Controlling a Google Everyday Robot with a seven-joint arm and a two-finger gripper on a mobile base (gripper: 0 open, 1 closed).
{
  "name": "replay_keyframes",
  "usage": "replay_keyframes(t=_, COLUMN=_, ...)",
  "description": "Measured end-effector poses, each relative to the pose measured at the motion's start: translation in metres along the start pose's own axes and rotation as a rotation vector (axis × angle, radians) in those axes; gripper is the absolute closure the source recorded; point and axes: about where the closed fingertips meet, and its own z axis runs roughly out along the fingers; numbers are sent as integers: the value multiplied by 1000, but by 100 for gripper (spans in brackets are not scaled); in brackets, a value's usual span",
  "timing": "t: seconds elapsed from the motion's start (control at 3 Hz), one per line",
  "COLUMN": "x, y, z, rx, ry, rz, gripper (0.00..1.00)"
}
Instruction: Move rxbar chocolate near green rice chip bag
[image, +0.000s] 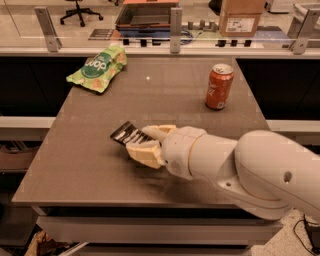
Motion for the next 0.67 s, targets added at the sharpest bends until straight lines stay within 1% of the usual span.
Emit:
replay_keyframes(t=0.33, x=-28, y=-32, z=-2, rx=73, ry=12, rz=-19, gripper=100)
replay_keyframes(t=0.67, x=-47, y=-62, z=-1, rx=120, ry=9, rz=-38, gripper=100)
